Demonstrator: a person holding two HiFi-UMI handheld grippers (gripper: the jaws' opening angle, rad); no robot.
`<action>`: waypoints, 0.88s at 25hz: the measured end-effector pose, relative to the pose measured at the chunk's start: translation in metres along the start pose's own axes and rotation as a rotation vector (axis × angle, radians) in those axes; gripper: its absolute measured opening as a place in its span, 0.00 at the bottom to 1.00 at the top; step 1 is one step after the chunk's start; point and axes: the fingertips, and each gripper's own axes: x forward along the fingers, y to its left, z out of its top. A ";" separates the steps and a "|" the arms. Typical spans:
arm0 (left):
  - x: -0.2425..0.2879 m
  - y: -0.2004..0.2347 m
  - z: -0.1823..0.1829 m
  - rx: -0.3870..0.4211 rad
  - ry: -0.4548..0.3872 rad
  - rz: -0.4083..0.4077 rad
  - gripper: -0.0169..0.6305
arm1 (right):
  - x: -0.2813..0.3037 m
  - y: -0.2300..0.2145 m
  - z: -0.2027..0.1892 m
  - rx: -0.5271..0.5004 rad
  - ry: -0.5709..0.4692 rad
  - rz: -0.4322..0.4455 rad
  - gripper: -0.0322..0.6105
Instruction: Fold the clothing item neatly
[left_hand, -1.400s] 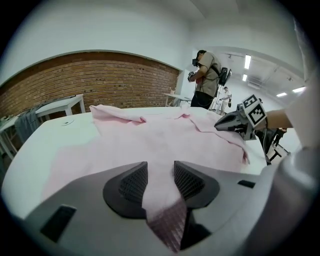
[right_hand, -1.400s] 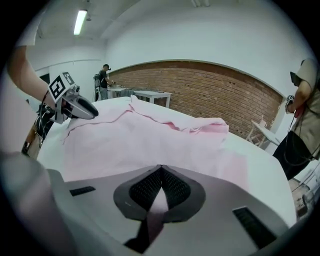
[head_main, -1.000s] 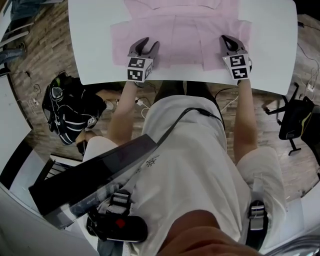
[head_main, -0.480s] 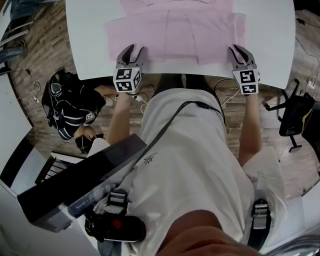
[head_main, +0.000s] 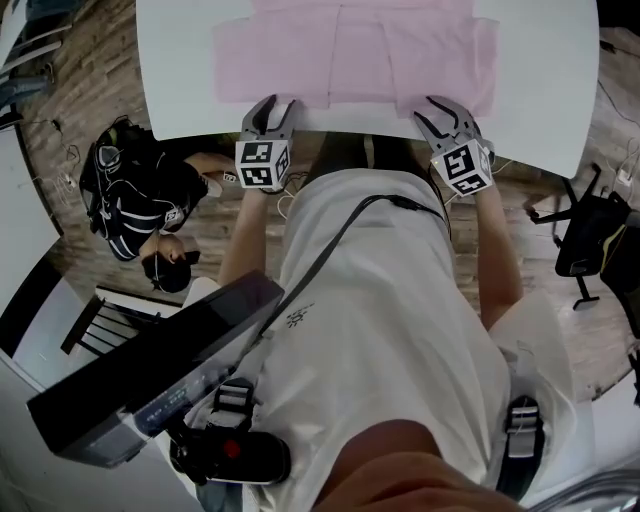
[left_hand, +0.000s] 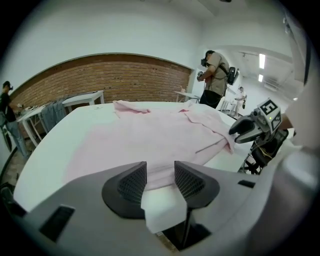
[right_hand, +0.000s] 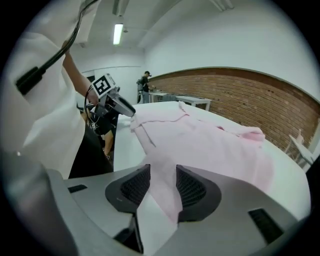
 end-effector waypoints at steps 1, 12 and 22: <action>0.002 -0.012 0.002 0.022 -0.005 -0.016 0.29 | 0.005 0.008 0.005 -0.035 0.000 0.017 0.28; 0.015 -0.081 0.007 0.119 -0.017 -0.252 0.29 | 0.008 0.013 0.014 -0.129 0.131 0.028 0.15; 0.018 -0.095 0.053 0.196 -0.101 -0.299 0.29 | -0.043 -0.081 0.087 -0.174 0.091 -0.058 0.14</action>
